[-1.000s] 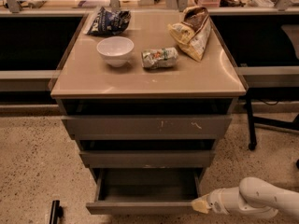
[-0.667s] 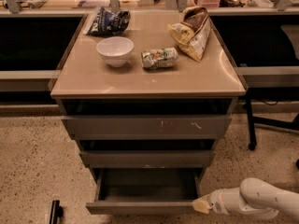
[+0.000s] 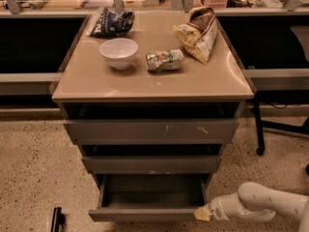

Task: Close bottom drawer

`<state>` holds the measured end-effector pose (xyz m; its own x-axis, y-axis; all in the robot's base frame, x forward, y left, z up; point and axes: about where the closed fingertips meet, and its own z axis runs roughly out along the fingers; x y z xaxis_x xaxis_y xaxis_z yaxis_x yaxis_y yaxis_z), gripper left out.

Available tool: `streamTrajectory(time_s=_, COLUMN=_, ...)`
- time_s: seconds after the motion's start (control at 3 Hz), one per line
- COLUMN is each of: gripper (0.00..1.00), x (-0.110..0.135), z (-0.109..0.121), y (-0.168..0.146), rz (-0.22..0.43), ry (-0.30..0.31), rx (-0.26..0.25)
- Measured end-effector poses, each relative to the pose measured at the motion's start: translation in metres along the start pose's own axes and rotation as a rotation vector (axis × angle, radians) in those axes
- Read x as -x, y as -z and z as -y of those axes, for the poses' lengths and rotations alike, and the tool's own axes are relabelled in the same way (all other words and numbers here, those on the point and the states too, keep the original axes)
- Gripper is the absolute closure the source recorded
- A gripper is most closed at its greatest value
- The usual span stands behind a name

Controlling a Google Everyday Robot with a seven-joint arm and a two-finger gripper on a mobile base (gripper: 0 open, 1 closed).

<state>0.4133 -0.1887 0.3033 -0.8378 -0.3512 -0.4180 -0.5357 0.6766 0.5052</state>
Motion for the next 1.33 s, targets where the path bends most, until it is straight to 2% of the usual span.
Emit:
streamTrajectory(time_s=0.33, gripper=1.0, x=-0.009, z=0.021, y=-0.045, rz=-0.038, ry=-0.032, rx=0.057)
streamTrajectory(time_s=0.67, gripper=1.0, x=-0.017, z=0.034, y=-0.073, rz=-0.049, ry=-0.06, rx=0.087)
streamTrajectory(time_s=1.0, gripper=1.0, x=-0.022, z=0.043, y=-0.092, rz=-0.034, ry=-0.063, rx=0.112)
streamTrajectory(time_s=1.33, gripper=1.0, x=-0.013, z=0.056, y=-0.106, rz=-0.001, ry=-0.054, rx=0.108)
